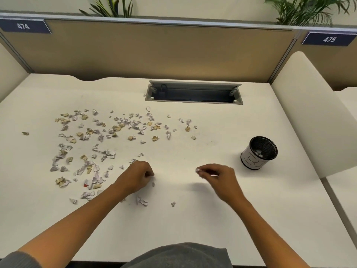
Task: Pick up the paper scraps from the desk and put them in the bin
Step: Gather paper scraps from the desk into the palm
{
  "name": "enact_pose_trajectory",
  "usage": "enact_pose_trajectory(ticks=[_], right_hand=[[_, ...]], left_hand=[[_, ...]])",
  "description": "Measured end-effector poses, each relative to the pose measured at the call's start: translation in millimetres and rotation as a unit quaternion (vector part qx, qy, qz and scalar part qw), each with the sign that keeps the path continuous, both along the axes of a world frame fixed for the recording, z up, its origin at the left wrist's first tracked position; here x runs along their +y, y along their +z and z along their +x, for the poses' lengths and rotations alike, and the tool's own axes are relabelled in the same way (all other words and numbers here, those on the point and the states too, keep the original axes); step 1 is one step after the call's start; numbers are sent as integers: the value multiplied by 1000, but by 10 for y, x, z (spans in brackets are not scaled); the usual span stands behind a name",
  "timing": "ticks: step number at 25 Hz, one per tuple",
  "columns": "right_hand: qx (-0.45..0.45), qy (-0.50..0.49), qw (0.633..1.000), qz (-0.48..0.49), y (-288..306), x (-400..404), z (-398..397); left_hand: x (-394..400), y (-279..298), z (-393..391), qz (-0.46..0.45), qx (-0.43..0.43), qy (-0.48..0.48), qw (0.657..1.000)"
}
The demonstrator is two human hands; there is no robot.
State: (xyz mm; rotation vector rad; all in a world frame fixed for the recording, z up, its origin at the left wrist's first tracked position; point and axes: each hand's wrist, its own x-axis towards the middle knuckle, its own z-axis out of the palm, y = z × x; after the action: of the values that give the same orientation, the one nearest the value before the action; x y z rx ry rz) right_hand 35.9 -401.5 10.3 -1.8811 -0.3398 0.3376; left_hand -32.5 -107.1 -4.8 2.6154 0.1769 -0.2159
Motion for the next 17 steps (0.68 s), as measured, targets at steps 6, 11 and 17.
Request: enact_pose_trajectory(ticks=[6, 11, 17], right_hand=[[-59, -227, 969, 84, 295, -536, 415], [-134, -323, 937, -6, 394, -973, 641], [-83, -324, 941, -57, 329, -1097, 719]], left_hand=[[-128, 101, 145, -120, -16, 105, 987], [-417, 289, 367, -193, -23, 121, 973], [-1144, 604, 971, -303, -20, 86, 949]])
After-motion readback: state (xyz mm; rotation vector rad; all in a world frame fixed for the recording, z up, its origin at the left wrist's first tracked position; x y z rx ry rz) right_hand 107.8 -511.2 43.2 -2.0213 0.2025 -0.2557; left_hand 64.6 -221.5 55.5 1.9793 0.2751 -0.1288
